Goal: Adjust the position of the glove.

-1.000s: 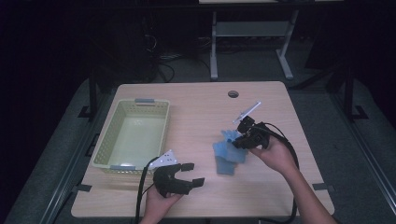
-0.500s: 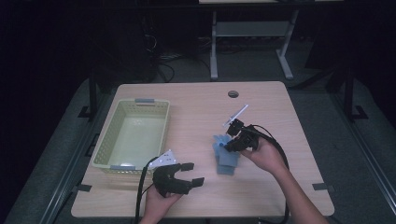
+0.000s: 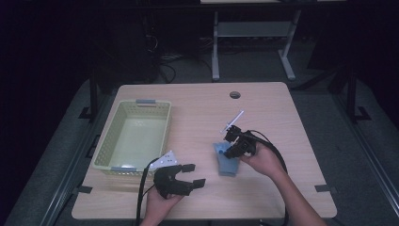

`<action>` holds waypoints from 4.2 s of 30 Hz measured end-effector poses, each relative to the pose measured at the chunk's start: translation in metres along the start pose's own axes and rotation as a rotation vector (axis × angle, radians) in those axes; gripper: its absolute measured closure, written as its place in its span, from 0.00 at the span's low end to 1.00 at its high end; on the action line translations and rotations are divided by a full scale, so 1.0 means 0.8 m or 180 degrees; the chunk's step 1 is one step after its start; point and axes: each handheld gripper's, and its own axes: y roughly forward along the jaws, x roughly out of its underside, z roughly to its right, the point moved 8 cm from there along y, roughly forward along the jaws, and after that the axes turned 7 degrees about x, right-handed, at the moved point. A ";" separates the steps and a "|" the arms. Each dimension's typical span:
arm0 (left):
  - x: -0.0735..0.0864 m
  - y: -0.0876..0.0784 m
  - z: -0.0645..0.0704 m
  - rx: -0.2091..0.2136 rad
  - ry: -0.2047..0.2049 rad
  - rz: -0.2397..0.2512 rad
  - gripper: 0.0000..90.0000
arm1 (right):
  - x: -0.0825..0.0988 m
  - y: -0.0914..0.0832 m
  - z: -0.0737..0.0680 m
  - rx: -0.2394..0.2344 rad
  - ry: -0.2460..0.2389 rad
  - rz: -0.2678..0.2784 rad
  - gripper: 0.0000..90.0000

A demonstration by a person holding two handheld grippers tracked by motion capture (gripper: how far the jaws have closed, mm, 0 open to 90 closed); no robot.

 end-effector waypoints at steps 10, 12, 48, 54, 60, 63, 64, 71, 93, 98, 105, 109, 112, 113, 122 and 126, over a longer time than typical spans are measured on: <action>-0.001 -0.002 -0.001 -0.0008 0.0001 0.0004 0.26 | 0.006 0.014 0.002 0.0001 0.0045 -0.0105 0.90; -0.001 -0.002 0.000 -0.0009 0.0011 0.0009 0.26 | 0.005 0.017 0.003 0.0006 0.0032 -0.0112 0.90; 0.002 0.004 0.002 0.0019 -0.0014 0.0008 0.26 | 0.002 0.043 0.007 0.0093 0.0339 -0.0015 0.88; 0.002 0.005 0.003 0.0027 -0.0013 0.0006 0.26 | 0.003 0.049 0.006 0.0082 0.0356 -0.0037 0.87; 0.002 0.008 0.003 0.0030 -0.0052 0.0007 0.26 | 0.004 0.037 0.007 0.0002 0.0462 0.0062 0.75; 0.002 0.012 0.003 0.0038 -0.0049 -0.0023 0.26 | 0.007 0.030 0.007 0.0008 0.0522 0.0136 0.70; 0.002 0.013 0.003 0.0037 -0.0051 -0.0023 0.26 | 0.009 0.027 0.008 0.0004 0.0555 0.0165 0.68; -0.006 0.020 -0.001 0.0028 -0.0166 0.0001 0.26 | 0.025 0.014 0.013 -0.0108 0.0821 0.0317 0.59; -0.027 0.087 -0.037 -0.0227 -0.1115 -0.0166 0.28 | 0.071 0.009 0.027 -0.0288 0.1459 0.0686 0.45; -0.022 0.098 -0.048 -0.0193 -0.1465 -0.0236 0.33 | 0.077 0.015 0.025 -0.0368 0.1566 0.0759 0.44; -0.017 0.109 -0.058 -0.0156 -0.1674 -0.0305 0.37 | 0.081 0.021 0.018 -0.0478 0.1695 0.0789 0.45; -0.013 0.113 -0.058 -0.0129 -0.1709 -0.0342 0.42 | 0.081 0.023 0.016 -0.0502 0.1707 0.0795 0.45; -0.012 0.115 -0.060 -0.0115 -0.1730 -0.0340 0.45 | 0.081 0.025 0.014 -0.0553 0.1734 0.0801 0.47; -0.011 0.116 -0.060 -0.0108 -0.1729 -0.0332 0.46 | 0.081 0.026 0.013 -0.0561 0.1745 0.0789 0.47; -0.008 0.118 -0.061 -0.0101 -0.1698 -0.0376 0.60 | 0.081 0.037 0.008 -0.0661 0.1858 0.0812 0.56; -0.007 0.119 -0.059 -0.0079 -0.1695 -0.0405 0.62 | 0.081 0.039 0.005 -0.0678 0.1894 0.0842 0.61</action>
